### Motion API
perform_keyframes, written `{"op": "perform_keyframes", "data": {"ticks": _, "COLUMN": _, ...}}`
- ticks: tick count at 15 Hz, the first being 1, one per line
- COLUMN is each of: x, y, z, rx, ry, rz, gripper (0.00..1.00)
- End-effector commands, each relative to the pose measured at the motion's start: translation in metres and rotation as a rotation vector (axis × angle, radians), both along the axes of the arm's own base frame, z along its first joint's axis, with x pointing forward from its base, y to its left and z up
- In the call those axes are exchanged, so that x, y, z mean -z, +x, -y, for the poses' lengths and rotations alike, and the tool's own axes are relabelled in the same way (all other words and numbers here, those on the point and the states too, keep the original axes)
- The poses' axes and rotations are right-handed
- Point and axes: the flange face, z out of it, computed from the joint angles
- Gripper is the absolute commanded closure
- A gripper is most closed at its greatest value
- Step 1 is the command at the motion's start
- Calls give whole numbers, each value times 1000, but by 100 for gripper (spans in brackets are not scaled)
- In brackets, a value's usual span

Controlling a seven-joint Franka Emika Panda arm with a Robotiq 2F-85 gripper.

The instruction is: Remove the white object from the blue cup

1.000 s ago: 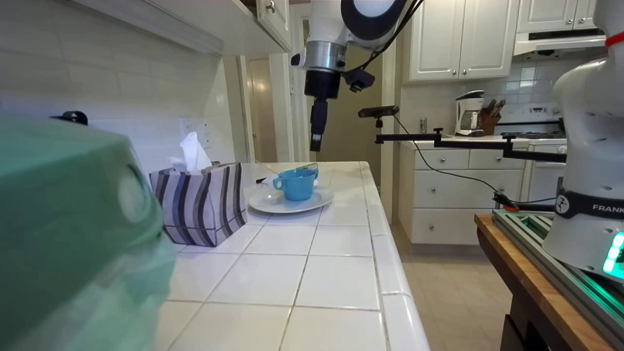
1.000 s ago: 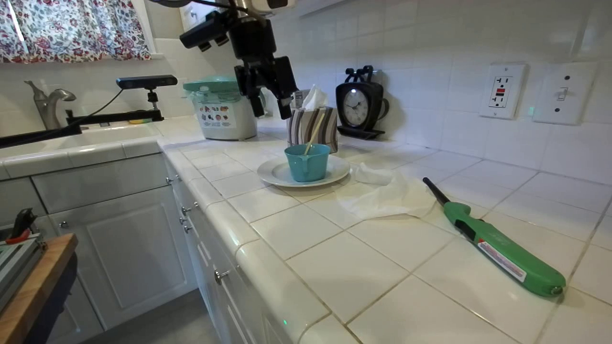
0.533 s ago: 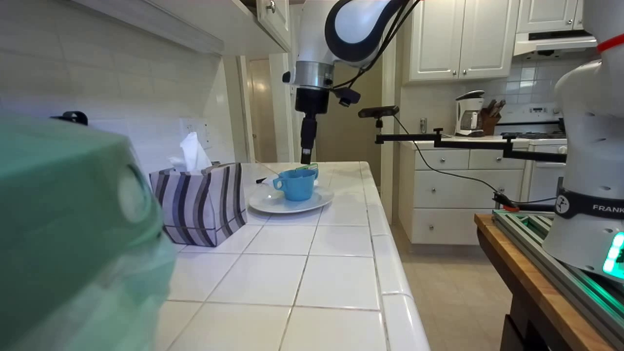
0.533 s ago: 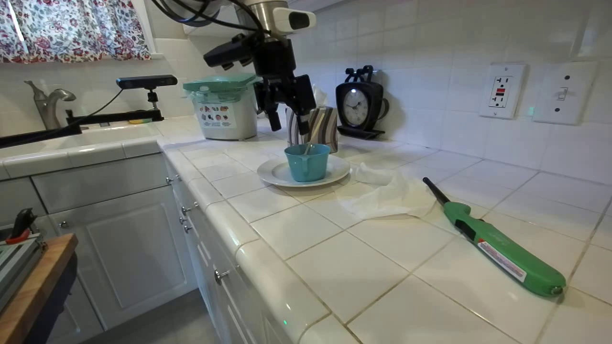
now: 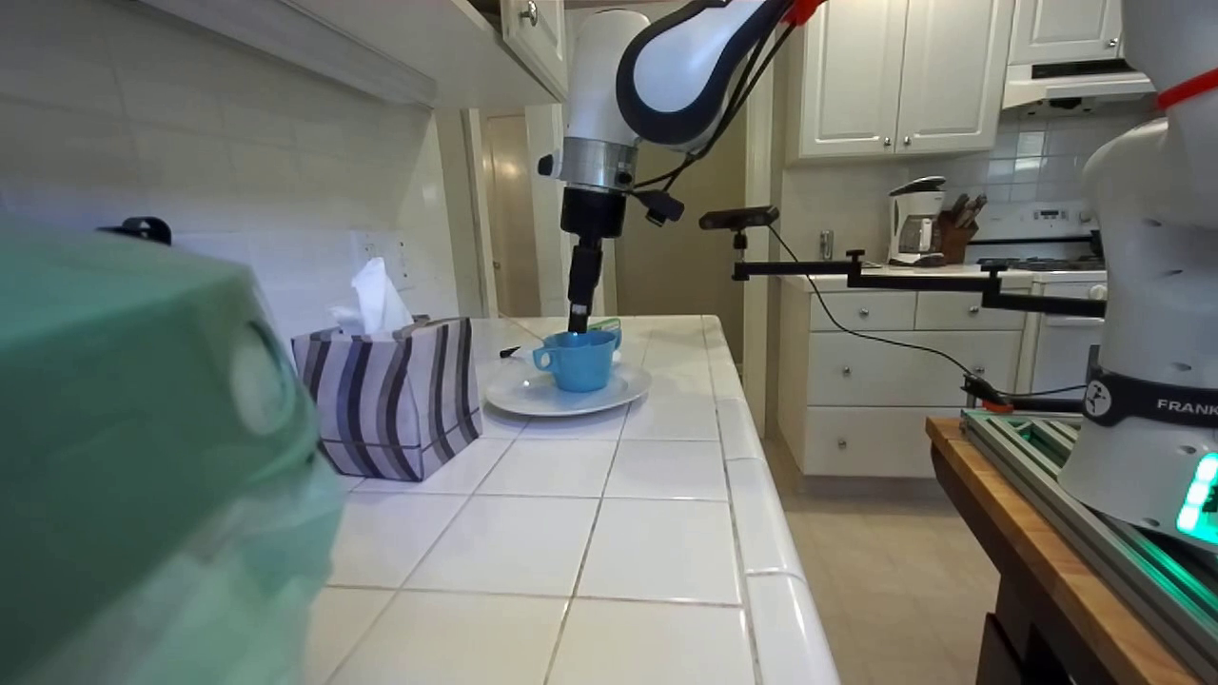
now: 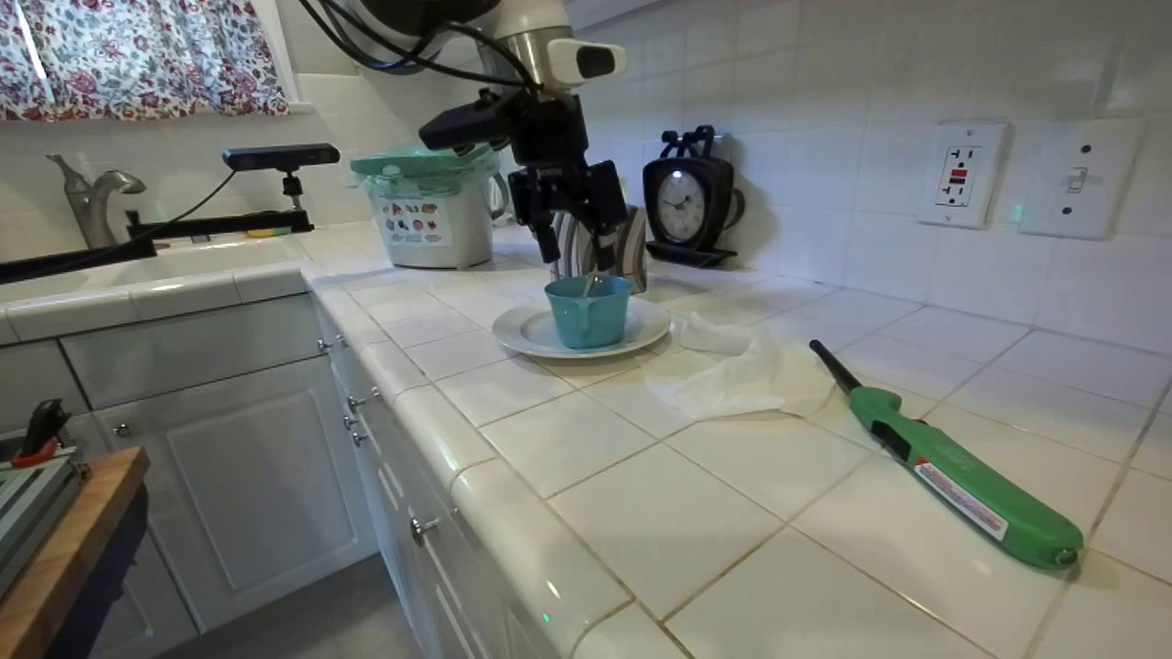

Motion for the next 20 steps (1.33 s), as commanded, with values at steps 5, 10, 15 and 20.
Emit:
{"op": "perform_keyframes", "data": {"ticks": 5, "x": 21, "y": 8, "z": -4, "rx": 31, "ry": -6, "rz": -35, "gripper": 0}}
{"op": "perform_keyframes", "data": {"ticks": 10, "x": 15, "y": 20, "z": -4, "rx": 44, "ry": 2, "rz": -25, "gripper": 0}}
{"op": "perform_keyframes", "data": {"ticks": 15, "x": 3, "y": 28, "z": 2, "rx": 69, "ry": -18, "rz": -33, "gripper": 0}}
{"op": "perform_keyframes", "data": {"ticks": 20, "x": -4, "y": 31, "z": 19, "rx": 96, "ry": -45, "rz": -58, "gripper": 35}}
